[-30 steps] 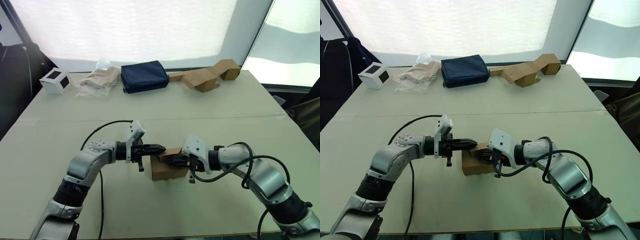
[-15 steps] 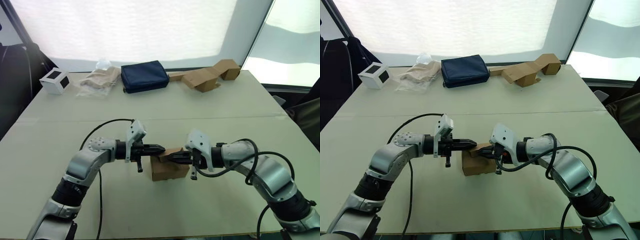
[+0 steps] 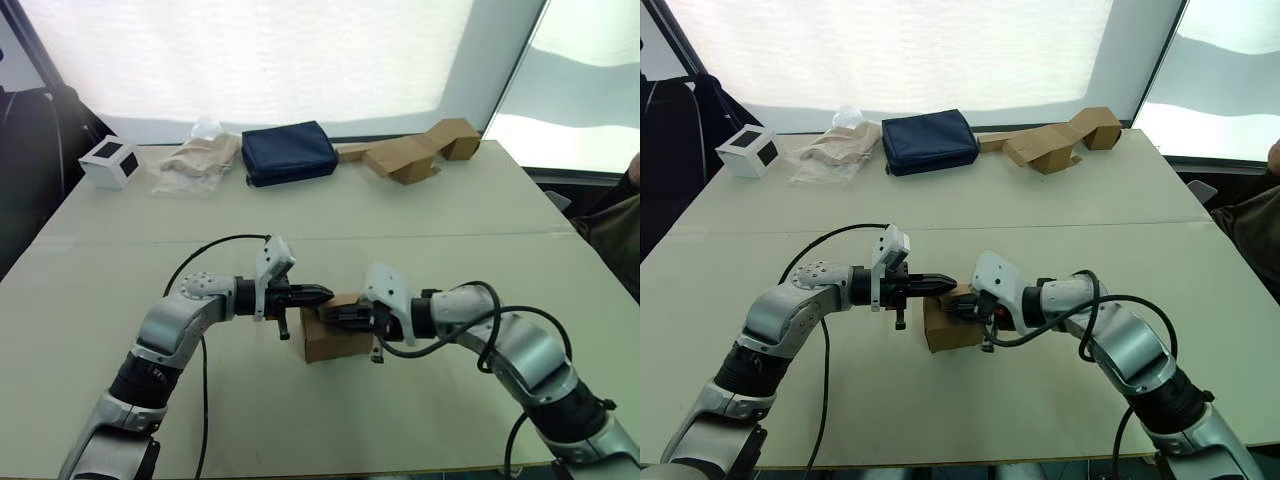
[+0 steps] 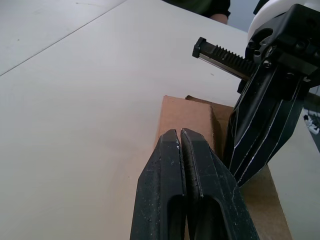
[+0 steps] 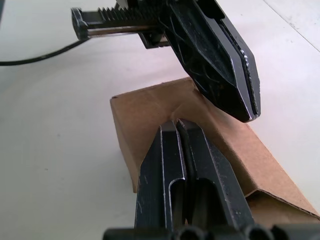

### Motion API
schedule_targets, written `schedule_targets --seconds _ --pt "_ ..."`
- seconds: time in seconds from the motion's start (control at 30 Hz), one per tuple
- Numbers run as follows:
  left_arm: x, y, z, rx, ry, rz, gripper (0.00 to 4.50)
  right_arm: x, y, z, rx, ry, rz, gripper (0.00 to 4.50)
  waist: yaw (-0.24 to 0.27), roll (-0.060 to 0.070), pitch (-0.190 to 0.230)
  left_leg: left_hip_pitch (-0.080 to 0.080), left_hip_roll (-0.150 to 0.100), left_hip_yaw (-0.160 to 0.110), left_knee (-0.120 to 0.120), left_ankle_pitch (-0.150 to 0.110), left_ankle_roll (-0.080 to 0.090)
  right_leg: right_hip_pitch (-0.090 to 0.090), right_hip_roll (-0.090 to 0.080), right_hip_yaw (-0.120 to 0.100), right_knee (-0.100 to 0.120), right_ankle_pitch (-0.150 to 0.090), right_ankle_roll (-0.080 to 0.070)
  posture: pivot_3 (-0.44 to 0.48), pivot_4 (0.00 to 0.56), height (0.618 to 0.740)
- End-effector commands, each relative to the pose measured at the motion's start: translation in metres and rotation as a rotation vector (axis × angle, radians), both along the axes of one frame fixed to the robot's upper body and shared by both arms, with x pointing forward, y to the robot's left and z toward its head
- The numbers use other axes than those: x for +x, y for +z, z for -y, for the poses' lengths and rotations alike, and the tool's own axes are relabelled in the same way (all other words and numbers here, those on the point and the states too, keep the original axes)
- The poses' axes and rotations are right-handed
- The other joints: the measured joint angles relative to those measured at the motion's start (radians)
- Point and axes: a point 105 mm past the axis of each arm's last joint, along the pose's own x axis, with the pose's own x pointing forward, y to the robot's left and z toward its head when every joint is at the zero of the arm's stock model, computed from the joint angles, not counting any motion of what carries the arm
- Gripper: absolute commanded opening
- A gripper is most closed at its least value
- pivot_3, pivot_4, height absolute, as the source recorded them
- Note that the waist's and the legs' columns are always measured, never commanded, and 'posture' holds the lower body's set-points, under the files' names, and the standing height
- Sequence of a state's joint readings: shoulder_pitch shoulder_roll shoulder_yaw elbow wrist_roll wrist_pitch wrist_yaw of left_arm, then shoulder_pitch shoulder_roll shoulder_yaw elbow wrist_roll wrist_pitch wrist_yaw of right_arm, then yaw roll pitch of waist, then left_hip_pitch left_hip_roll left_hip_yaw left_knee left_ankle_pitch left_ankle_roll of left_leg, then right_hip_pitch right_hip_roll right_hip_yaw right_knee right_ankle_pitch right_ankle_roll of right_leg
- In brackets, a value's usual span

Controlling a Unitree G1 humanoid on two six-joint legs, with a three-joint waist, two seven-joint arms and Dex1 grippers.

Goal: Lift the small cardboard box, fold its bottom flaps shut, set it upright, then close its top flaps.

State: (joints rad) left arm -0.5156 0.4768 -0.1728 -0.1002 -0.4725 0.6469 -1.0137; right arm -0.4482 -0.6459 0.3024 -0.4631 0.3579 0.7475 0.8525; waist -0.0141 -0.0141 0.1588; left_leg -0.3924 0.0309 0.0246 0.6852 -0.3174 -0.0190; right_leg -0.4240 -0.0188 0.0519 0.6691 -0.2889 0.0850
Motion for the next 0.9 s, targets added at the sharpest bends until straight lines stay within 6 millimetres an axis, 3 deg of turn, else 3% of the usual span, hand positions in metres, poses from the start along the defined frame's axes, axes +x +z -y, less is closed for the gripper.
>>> schedule_targets --seconds 0.03,0.57,0.9 --pt "-0.004 0.010 0.000 -0.022 -0.021 0.032 0.08 0.002 0.008 -0.003 0.012 0.008 0.050 0.00 0.000 0.000 0.000 0.000 0.000 0.000 0.000 0.000 0.000 0.000 0.000 0.000 0.000 0.000 0.000 0.000 0.150 0.740" --pt "-0.011 -0.003 0.001 0.104 -0.082 0.117 0.08 -0.006 0.015 0.003 0.023 0.018 0.020 0.00 0.001 0.000 0.000 0.000 0.000 0.000 0.000 0.000 0.000 0.000 0.000 0.000 0.000 0.000 0.000 0.000 0.150 0.740" --pt "-0.003 0.011 0.000 0.002 -0.034 0.072 0.08 -0.006 0.004 -0.001 0.011 0.017 -0.001 0.00 -0.002 0.000 0.000 0.000 0.000 0.000 0.000 0.000 0.000 0.000 0.000 0.000 0.000 0.000 0.000 0.000 0.150 0.740"
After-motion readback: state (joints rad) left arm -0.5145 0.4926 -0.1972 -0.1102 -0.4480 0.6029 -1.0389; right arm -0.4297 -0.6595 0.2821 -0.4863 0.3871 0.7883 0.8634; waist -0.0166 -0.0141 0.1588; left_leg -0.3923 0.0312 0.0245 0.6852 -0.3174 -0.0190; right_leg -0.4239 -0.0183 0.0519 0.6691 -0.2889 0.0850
